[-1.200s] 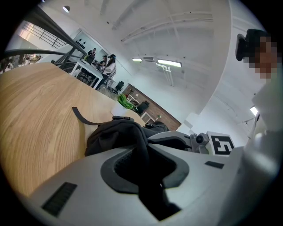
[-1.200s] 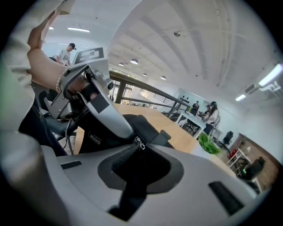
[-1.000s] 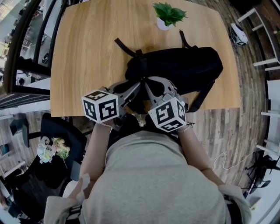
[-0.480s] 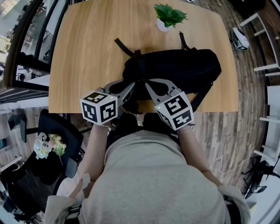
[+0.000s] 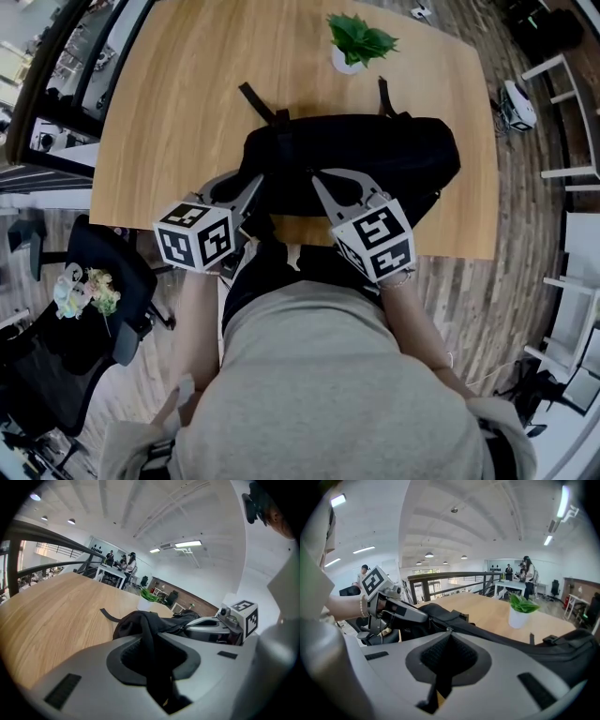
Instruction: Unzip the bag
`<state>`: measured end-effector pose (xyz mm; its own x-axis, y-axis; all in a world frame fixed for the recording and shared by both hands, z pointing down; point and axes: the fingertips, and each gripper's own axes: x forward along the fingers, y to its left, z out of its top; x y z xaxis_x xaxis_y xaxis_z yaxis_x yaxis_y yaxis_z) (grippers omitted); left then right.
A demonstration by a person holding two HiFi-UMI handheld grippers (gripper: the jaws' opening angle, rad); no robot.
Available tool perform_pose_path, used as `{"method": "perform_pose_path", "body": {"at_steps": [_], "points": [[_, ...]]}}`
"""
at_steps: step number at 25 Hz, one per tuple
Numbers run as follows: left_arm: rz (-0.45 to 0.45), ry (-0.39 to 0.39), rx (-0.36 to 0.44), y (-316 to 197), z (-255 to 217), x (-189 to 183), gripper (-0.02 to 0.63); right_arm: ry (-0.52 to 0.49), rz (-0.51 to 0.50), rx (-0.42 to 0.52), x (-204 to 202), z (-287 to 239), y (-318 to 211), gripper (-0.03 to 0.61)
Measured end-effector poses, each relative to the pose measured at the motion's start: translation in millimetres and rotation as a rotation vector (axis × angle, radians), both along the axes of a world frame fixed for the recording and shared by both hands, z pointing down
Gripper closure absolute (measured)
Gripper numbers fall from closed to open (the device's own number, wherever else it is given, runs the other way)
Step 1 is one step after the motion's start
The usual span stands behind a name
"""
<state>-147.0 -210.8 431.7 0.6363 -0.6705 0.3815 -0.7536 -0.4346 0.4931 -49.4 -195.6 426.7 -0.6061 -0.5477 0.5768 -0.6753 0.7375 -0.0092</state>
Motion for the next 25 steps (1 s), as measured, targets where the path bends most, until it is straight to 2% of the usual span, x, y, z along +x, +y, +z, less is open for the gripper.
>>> {"method": "perform_pose_path", "body": {"at_steps": [7,17,25], "points": [[-0.102,-0.039,0.015,2,0,-3,0.534,-0.049,0.036,-0.019,40,-7,-9,0.569],[-0.234,-0.088,0.009,5,4,-6,0.531,-0.19,0.073,-0.093,79,-12,-18,0.569],[-0.356,-0.143,0.013,6,5,-8,0.526,-0.198,0.073,-0.07,105,-17,-22,0.569]]}}
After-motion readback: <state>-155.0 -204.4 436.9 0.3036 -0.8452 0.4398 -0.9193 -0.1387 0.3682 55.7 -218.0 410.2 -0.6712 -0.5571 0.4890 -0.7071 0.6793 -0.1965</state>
